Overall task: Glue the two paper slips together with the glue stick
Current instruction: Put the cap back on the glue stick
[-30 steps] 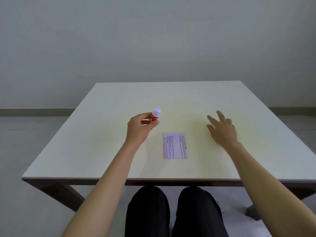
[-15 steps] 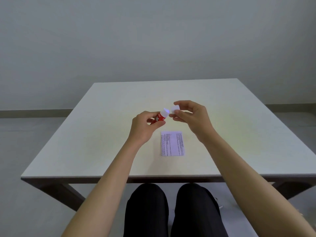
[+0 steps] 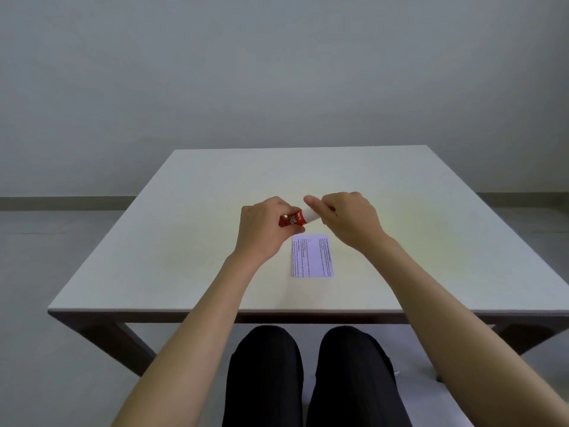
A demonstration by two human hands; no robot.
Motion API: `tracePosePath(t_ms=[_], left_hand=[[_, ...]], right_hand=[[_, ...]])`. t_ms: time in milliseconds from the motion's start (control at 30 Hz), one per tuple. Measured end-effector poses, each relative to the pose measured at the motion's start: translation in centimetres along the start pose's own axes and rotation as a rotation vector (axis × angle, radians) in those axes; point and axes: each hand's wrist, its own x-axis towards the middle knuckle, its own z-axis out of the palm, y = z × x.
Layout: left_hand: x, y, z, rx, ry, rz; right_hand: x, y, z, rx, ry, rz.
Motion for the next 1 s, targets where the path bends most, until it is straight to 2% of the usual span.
tracePosePath(t_ms=[100,133,200,267,300,400,467,533,600,700,800,1000], left_hand=[[0.2,-0.1,-0.6,-0.022,0.049,-0.015],[0.2,-0.1,-0.8,-0.029,0.057,-0.014],[0.1,0.0,-0.7,-0.027,0.067,-0.002],[-0.3,0.0,-0.5,-0.007,0.078,0.005],[-0.4,-0.1,-0.4,-0.008,0.09,0.002],[-0.3,-0.6,-0.5,-0.043,0.119,-0.018],[-0.1,-0.7,-0.4,-0.028,0.111,0.0],[0.2,-0.9,0.0,-0.033,0.089,-0.006],[0.8,-1.6,0.4,-0.062,0.095,-0.082],[2.4,-3.8,0.6,-0.118,0.177,-0.282],[3.4,-6.3,1.1,-0.157,0.267,-0.423],[3.8,-8.7,2.9,-0.186,0.3,-0.485]], right_hand=[[-0.6,0.1,-0.3,0.334,-0.142,-0.143],[-0.8,0.1,0.1,0.369,-0.111,-0.148],[-0.8,-0.3,1.1,0.301,-0.009,-0.036],[-0.6,-0.6,1.5,0.092,0.045,0.065],[-0.7,-0.6,1.5,0.09,0.048,0.049],[-0.8,-0.6,1.1,0.341,-0.015,-0.088],[-0.6,-0.9,1.4,0.312,0.0,-0.018],[-0.3,-1.2,1.8,0.152,0.055,0.137],[-0.6,-1.0,1.9,0.159,0.083,0.222],[-1.5,0.0,1.5,0.331,0.02,0.197],[-2.2,1.4,1.4,0.3,-0.005,0.201],[-3.1,2.9,0.9,0.32,-0.004,0.261]])
